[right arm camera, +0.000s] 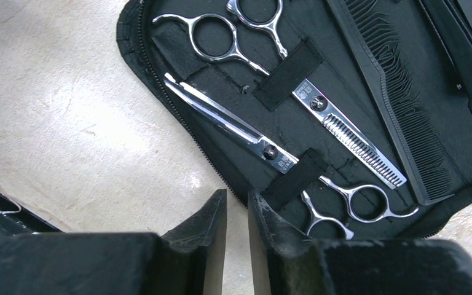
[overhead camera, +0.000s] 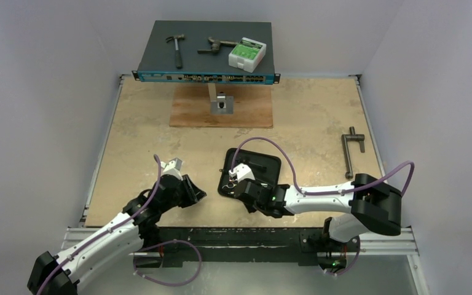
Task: Sort the hair-cutting tools
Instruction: Close the hairdressing tool bag at the center of the board.
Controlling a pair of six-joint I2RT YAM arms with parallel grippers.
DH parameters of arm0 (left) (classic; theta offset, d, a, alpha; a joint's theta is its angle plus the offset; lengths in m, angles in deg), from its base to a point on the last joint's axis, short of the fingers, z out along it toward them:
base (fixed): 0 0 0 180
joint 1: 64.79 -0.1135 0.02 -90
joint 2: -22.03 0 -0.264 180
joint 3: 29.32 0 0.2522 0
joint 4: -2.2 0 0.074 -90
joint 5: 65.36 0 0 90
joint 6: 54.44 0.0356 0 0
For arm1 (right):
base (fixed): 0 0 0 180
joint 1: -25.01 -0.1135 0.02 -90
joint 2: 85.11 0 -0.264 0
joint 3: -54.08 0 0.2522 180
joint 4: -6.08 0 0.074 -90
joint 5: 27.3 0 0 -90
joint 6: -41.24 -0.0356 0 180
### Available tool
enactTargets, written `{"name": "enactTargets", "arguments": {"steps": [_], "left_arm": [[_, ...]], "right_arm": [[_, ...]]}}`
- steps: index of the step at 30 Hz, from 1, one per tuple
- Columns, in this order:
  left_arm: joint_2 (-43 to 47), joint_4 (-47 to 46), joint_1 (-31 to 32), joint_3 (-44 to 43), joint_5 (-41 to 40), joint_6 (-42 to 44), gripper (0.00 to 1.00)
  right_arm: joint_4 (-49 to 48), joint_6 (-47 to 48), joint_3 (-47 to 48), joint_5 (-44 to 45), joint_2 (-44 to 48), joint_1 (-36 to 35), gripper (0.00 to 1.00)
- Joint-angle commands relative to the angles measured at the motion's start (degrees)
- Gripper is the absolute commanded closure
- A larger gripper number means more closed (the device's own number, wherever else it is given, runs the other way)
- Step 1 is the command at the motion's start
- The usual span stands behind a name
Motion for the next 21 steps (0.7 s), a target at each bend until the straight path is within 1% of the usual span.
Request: {"name": "enactTargets", "arguments": {"steps": [1, 3, 4, 5, 14, 15, 16, 17, 18, 21], "left_arm": [[0.4, -0.2, 0.1, 0.2, -0.4, -0.1, 0.74], [0.5, -0.2, 0.1, 0.1, -0.4, -0.1, 0.74], [0.7, 0.0, 0.1, 0.1, -0.3, -0.1, 0.74], [1.0, 0.3, 0.1, 0.0, -0.3, -0.1, 0.74], [5.2, 5.1, 0.1, -2.9, -1.9, 1.2, 0.74], [5.2, 5.4, 0.2, -3.2, -2.1, 1.4, 0.74], [5.2, 5.5, 0.1, -3.4, -2.2, 1.5, 0.74], [5.1, 5.5, 0.2, -3.5, -2.2, 1.6, 0.74], [5.0, 5.5, 0.1, -3.5, -2.1, 1.7, 0.74], [4.9, 5.5, 0.1, -3.2, -1.9, 1.5, 0.74]], "right_arm": [[-0.2, 1.9, 2.8, -1.1, -0.3, -0.7, 0.85], [0.2, 2.2, 3.3, -1.2, -0.8, -0.9, 0.91], [0.5, 2.3, 3.6, -1.3, -0.9, -1.0, 0.98], [0.9, 2.4, 3.9, -1.2, -0.8, -1.1, 1.00], [4.8, 3.3, 6.7, -1.8, 4.6, -1.3, 1.00], [5.4, 3.6, 7.0, -1.4, 4.0, -1.3, 0.97], [5.7, 3.9, 7.2, -1.4, 3.1, -1.3, 0.87], [6.0, 4.2, 7.3, -1.4, 2.0, -1.3, 0.79], [5.9, 4.4, 7.4, -1.5, 0.9, -1.4, 0.74], [4.2, 4.8, 7.1, -1.5, -1.1, -1.6, 0.68]]}}
